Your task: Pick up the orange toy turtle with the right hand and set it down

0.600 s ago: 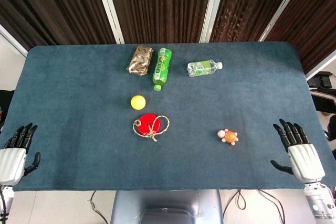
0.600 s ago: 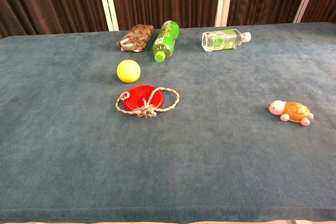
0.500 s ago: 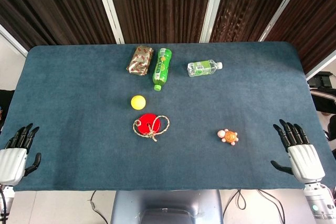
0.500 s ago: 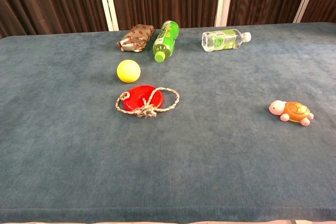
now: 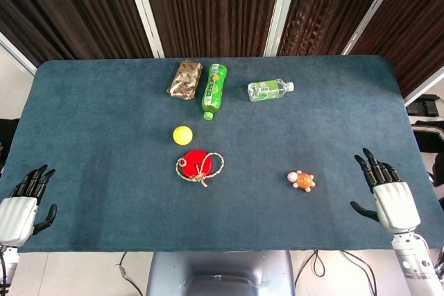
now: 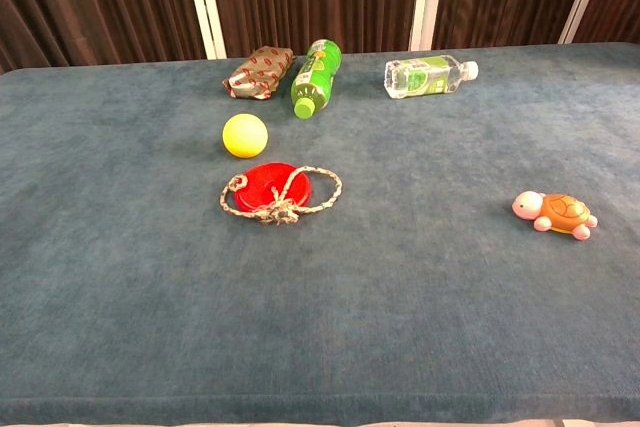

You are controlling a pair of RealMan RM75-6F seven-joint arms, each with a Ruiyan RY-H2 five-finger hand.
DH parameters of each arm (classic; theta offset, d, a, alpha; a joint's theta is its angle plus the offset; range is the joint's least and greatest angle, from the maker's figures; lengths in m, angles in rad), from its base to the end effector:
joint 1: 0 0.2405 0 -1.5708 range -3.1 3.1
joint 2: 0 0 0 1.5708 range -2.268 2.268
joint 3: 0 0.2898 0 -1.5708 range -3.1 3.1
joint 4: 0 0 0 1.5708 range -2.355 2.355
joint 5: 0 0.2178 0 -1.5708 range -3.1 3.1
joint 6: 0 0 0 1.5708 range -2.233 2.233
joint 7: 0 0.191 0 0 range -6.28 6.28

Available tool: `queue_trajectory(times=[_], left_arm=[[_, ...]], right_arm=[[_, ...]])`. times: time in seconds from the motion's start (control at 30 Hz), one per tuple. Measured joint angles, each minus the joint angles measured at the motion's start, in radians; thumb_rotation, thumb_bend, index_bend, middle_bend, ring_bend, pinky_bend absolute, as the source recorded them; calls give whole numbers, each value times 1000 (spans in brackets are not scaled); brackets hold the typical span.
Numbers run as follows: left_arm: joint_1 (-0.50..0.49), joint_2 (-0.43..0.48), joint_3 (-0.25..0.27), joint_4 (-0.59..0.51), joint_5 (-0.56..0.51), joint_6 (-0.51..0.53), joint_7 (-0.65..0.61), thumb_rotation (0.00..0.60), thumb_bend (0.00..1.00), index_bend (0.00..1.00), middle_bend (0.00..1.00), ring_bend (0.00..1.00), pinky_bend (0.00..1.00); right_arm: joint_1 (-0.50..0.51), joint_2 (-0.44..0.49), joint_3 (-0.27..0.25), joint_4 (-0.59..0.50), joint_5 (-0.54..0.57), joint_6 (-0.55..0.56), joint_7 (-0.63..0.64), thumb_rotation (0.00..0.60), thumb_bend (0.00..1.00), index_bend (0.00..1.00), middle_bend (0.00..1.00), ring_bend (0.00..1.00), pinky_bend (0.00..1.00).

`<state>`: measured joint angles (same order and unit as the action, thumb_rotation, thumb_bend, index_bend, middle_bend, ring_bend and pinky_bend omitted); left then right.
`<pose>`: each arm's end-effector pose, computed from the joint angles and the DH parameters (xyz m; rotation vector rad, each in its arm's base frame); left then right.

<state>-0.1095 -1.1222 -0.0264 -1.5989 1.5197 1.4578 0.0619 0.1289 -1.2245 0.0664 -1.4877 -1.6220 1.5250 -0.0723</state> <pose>-0.3419 0.2346 0.1562 -1.4657 -0.8600 -0.8498 -0.3243 -0.2489 0.1412 1.4967 -0.7115 0.9659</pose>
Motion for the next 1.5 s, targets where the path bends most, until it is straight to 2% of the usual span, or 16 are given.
queue_trajectory(times=[0.03,0.13,0.37,0.53,0.73,1.23,1.4,1.5], left_arm=[[3,3,2,-1,6,7,-3,600,462,95,15,63,235],[13,10,8,-6,14,24,-9,600,463,115,22,72,236],[33,24,18,-18,18,46,-19,600,463,175,31,87,241],[42,30,22,-24,24,58,-24,600,464,194,31,95,247],[48,35,22,-27,29,68,-36,600,464,201,35,116,248],[44,38,20,-16,38,64,-71,600,461,208,34,120,249],[44,41,19,-15,39,64,-84,600,462,211,34,120,249],[46,42,18,-14,39,69,-92,600,463,213,34,121,250]], right_arm=[[10,-13,9,13,2,-4,-18,600,80,348,297,627,697],[39,-37,29,32,25,-43,-62,600,80,376,314,743,798],[135,-99,63,96,101,-214,-102,600,80,442,388,860,878],[198,-167,68,179,135,-315,-50,600,80,467,421,951,993],[251,-246,53,259,142,-385,8,600,81,480,432,980,1000],[313,-370,39,395,163,-449,57,600,80,548,470,990,1000],[321,-399,37,440,168,-450,74,600,90,632,523,1000,1000],[323,-415,36,468,168,-440,83,600,148,724,586,1000,1000]])
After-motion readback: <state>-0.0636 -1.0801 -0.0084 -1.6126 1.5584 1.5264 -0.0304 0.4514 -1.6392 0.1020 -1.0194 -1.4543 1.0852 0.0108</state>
